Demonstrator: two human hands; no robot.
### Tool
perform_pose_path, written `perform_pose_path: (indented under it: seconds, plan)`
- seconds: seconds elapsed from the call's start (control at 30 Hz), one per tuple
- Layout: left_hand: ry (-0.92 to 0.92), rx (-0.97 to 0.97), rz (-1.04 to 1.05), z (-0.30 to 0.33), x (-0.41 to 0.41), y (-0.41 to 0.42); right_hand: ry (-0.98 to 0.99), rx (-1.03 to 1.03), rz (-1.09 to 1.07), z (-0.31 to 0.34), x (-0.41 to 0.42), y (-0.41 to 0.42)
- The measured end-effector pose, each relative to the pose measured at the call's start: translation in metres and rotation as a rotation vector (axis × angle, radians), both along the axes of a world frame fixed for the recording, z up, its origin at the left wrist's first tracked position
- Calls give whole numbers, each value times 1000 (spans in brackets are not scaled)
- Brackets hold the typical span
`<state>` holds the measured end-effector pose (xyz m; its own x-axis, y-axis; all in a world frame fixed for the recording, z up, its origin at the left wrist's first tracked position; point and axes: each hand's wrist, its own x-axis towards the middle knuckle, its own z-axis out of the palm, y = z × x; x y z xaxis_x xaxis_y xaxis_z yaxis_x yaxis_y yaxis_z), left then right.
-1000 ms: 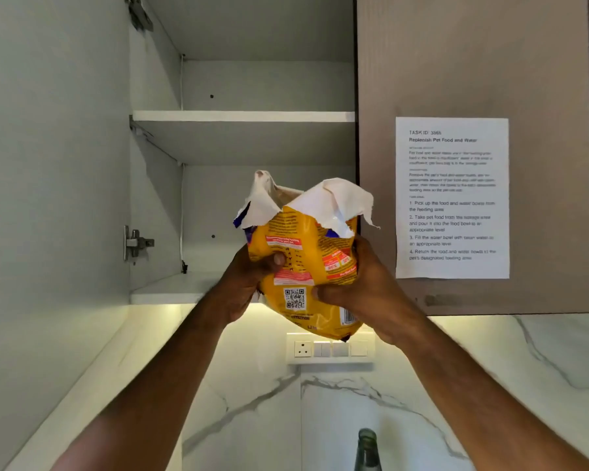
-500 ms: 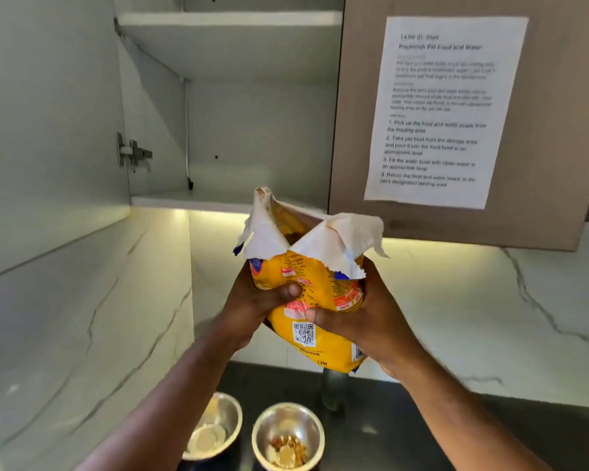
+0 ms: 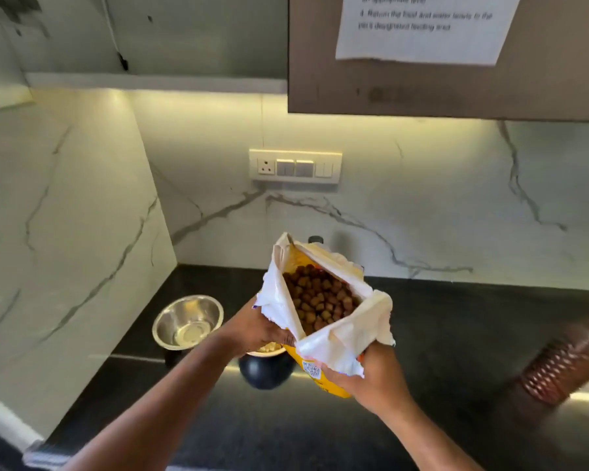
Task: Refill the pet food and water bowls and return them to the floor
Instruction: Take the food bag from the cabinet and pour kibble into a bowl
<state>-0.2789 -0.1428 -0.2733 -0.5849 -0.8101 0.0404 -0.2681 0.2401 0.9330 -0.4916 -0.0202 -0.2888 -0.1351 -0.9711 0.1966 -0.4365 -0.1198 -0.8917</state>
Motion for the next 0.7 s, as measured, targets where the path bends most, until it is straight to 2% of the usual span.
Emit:
perform_pose_path:
  seconds: [0.1, 0.2, 0.37, 0.43, 0.53, 0.7]
  plan:
    - [-97, 57, 13, -31, -18, -12, 19, 108, -30, -27, -9, 7]
    - [-159, 77, -79, -58, -33, -22, 67, 207, -61, -52, -15, 6]
    - [-186, 81, -117, -89, -45, -39, 92, 316, -136, -87, -18, -4]
    - [-189, 65, -113, -99, -47, -46, 27, 367, -182, -95, -18, -10]
    - [-193, 31, -138, -109, -50, -58, 11, 482, -99, -98, -14, -15]
    - [-166, 14, -143, -122, -51, -76, -236, 432, -313, -117, -12, -28]
